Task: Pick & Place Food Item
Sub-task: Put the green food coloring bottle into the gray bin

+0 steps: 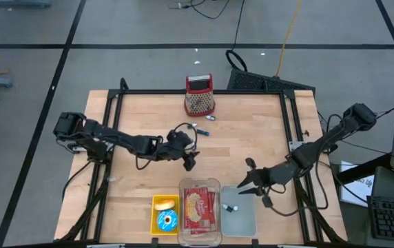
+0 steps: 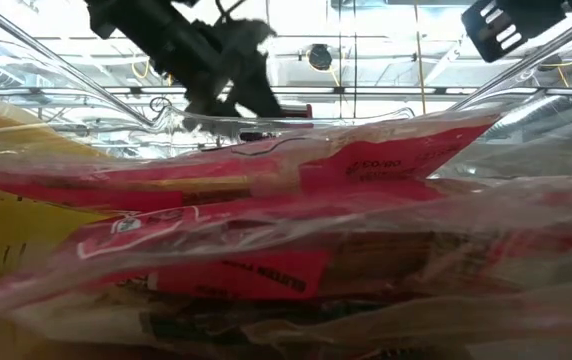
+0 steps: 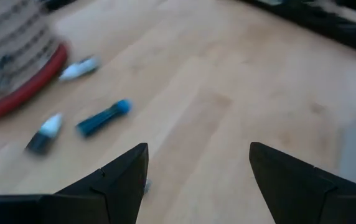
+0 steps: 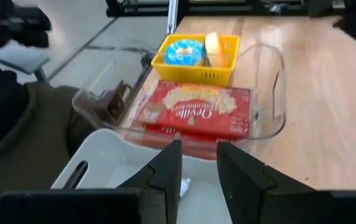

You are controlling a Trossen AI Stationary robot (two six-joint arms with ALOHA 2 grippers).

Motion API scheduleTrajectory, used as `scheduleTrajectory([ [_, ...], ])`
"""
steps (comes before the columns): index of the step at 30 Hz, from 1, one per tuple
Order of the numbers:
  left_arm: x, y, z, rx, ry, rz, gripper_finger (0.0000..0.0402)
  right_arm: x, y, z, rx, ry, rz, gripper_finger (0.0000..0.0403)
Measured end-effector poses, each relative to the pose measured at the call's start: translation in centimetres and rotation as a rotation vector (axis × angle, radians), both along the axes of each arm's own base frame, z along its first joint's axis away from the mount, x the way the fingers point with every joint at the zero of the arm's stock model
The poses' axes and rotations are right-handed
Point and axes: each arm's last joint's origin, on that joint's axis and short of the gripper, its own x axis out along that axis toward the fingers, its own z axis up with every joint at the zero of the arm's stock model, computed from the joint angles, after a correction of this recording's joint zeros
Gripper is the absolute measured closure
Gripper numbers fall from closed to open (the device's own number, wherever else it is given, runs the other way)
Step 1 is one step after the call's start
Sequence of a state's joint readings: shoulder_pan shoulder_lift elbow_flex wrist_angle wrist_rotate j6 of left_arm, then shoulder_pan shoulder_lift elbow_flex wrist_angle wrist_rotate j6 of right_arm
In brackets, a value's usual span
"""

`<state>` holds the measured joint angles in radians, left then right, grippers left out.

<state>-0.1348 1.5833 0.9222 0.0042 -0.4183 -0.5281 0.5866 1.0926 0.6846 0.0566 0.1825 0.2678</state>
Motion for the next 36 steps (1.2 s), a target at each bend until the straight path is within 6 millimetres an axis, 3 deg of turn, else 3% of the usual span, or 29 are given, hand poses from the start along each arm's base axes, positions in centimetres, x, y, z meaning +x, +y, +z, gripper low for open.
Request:
scheduleTrajectory([
  [8, 0.4, 2.0, -2.3, -0.122, 0.066, 0.153, 0.0119, 0.1, -0.3, 0.2, -0.032, -0.031, 0.004, 0.0314],
  [20, 1.7, 3.9, -9.0, -0.194, 0.193, 0.31, 0.0119, 0.3, -0.5, 0.4, -0.051, -0.06, 0.006, 0.0314],
  [36, 1.7, 4.1, -9.6, -0.158, 0.227, 0.295, 0.0124, 0.3, -0.4, 0.5, -0.045, -0.063, 0.005, 0.0314],
])
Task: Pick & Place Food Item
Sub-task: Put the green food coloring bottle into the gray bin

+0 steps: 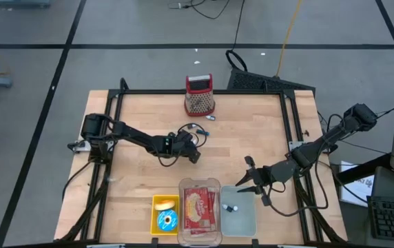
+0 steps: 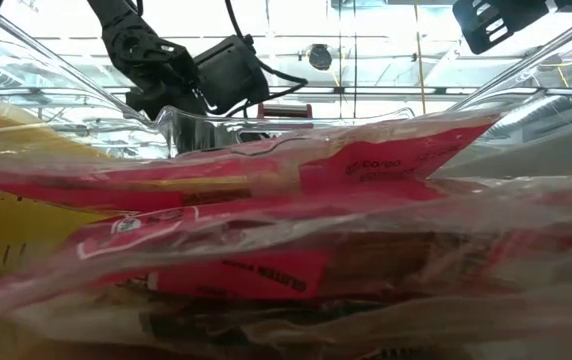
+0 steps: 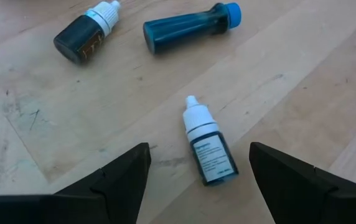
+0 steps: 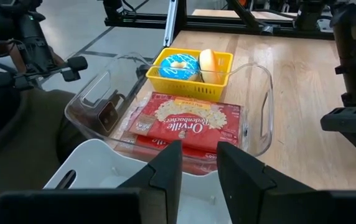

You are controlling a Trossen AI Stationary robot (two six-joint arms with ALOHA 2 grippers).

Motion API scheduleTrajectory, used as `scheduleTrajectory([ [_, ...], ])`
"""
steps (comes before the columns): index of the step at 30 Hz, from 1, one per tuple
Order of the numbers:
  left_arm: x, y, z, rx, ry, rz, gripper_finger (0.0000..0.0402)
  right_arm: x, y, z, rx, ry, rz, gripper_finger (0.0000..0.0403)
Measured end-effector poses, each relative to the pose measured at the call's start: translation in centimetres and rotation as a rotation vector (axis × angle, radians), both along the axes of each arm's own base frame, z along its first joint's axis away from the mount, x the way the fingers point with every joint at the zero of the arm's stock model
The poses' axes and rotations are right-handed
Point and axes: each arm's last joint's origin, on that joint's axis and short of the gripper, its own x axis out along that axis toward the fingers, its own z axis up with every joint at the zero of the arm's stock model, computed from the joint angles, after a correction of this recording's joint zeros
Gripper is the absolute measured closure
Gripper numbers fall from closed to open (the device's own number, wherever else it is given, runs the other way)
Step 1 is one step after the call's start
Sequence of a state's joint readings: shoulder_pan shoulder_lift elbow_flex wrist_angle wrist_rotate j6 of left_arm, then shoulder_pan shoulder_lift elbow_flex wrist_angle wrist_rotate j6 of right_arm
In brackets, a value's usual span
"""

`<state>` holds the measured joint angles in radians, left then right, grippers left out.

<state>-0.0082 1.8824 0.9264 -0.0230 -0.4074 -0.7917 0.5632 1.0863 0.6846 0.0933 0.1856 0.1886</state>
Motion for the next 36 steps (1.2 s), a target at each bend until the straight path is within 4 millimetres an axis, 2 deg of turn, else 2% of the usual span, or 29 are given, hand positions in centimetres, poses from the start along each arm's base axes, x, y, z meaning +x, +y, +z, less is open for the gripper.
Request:
scheduleTrajectory([
  [3, -0.1, 0.0, 0.0, 0.001, 0.008, -0.001, 0.015, 0.0, 0.0, -0.2, 0.0, 0.0, 0.0, 0.0314],
  [9, -0.2, 0.1, -0.1, 0.008, 0.015, 0.004, 0.023, -0.1, -0.1, -0.7, -0.005, 0.008, -0.001, 0.0314],
  [13, -0.2, 0.1, -0.1, 0.023, 0.017, 0.01, 0.0265, -0.1, -0.1, -0.6, 0.0, 0.0, -0.001, 0.0314],
  [26, 0.0, -0.2, -0.1, 0.146, 0.092, -0.166, 0.0315, -0.1, -0.1, -0.5, 0.004, -0.006, -0.001, 0.0314],
  [36, 0.0, -1.2, -0.1, 0.142, 0.118, -0.283, 0.036, -0.1, -0.1, -0.5, 0.004, -0.005, -0.001, 0.0314],
])
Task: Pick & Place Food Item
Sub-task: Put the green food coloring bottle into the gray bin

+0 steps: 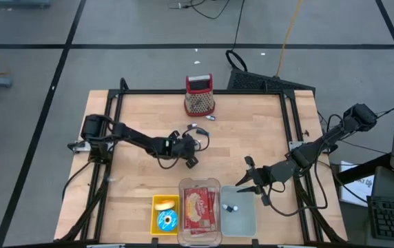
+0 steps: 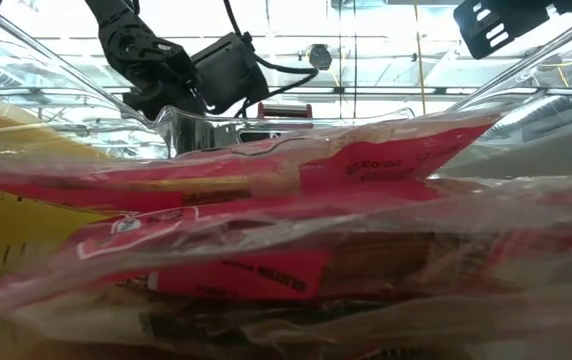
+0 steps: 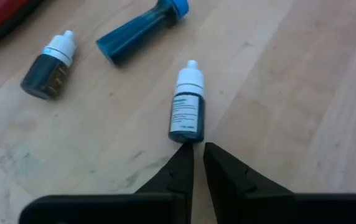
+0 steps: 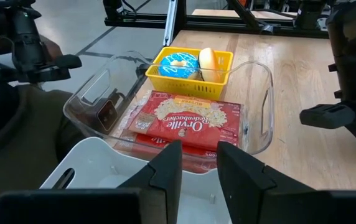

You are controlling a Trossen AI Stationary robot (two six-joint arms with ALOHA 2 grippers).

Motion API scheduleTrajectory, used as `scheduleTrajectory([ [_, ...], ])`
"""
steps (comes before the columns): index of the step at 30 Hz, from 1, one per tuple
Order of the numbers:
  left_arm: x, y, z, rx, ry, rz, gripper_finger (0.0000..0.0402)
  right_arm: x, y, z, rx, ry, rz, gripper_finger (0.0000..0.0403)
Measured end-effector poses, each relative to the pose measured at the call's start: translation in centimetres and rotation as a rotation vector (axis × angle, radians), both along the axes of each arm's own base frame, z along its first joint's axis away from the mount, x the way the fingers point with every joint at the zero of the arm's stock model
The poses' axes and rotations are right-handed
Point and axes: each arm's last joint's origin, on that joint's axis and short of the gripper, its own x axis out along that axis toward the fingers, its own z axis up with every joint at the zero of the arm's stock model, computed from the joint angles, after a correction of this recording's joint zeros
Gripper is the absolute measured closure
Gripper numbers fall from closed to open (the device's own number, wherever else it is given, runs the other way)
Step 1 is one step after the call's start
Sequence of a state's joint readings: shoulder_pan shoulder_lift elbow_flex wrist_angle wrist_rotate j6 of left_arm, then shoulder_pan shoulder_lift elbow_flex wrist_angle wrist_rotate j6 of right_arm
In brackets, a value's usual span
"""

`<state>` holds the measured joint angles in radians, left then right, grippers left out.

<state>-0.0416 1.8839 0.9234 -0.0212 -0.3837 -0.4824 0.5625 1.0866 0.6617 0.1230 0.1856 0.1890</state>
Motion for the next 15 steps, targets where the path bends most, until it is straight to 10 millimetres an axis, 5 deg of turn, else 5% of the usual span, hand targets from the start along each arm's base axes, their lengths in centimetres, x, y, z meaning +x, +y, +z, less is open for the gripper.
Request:
scheduleTrajectory([
  [4, 0.1, -0.2, 0.4, -0.061, -0.025, -0.019, 0.0338, 0.0, 0.0, 0.0, 0.001, 0.001, 0.003, 0.0314],
  [10, 0.4, -0.6, 1.3, -0.101, -0.096, -0.029, 0.0254, 0.0, 0.0, 0.0, -0.003, 0.002, 0.004, 0.0314],
  [15, 1.3, -0.1, 1.6, 0.005, -0.163, -0.071, 0.0193, 0.0, 0.0, 0.0, -0.001, -0.001, 0.004, 0.0314],
])
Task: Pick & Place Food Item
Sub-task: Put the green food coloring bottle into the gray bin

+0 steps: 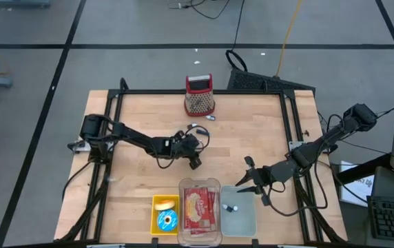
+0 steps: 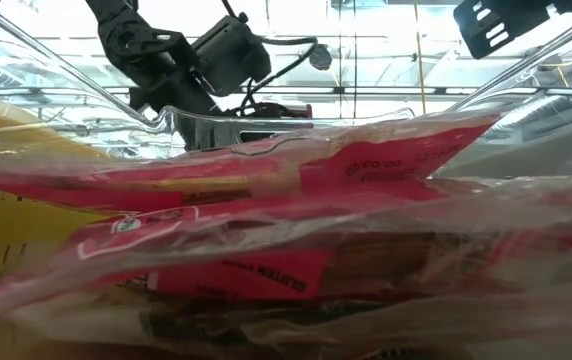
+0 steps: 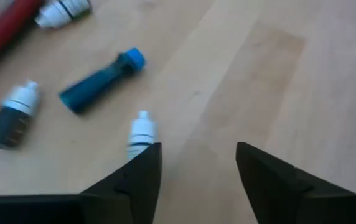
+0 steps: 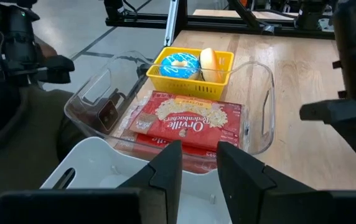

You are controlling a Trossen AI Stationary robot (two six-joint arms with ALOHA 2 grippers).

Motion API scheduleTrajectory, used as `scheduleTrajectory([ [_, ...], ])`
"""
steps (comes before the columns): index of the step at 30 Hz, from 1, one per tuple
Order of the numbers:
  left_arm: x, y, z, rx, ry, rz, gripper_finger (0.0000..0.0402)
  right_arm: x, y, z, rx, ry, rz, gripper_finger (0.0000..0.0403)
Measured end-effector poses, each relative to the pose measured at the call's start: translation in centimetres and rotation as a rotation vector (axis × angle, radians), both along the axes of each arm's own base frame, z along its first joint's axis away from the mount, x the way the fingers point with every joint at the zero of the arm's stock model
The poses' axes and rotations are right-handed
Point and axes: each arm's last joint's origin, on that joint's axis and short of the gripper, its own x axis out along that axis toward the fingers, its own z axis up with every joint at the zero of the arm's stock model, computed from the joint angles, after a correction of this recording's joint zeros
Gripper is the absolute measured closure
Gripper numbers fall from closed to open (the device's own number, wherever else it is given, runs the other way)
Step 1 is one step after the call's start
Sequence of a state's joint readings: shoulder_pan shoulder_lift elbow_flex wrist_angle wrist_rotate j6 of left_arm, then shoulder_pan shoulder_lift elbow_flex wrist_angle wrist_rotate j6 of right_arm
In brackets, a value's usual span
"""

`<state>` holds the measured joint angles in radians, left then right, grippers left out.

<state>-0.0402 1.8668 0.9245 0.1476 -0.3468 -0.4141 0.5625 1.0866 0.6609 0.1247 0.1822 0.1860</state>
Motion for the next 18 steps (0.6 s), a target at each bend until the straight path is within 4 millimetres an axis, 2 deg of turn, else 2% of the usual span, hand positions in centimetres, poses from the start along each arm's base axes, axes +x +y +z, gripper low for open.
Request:
scheduleTrajectory([
  [3, 0.1, 0.5, -0.2, 0.067, 0.007, 0.006, 0.0175, 0.0, 0.0, 0.0, 0.003, -0.002, 0.0, 0.0314],
  [7, 0.0, 1.5, -0.6, 0.035, 0.026, 0.031, 0.0172, 0.0, 0.0, 0.1, 0.006, -0.005, 0.0, 0.0314],
  [18, 0.1, 2.6, -1.9, -0.04, 0.052, 0.014, 0.0223, 0.0, 0.0, 0.1, -0.011, -0.01, 0.006, 0.0314],
])
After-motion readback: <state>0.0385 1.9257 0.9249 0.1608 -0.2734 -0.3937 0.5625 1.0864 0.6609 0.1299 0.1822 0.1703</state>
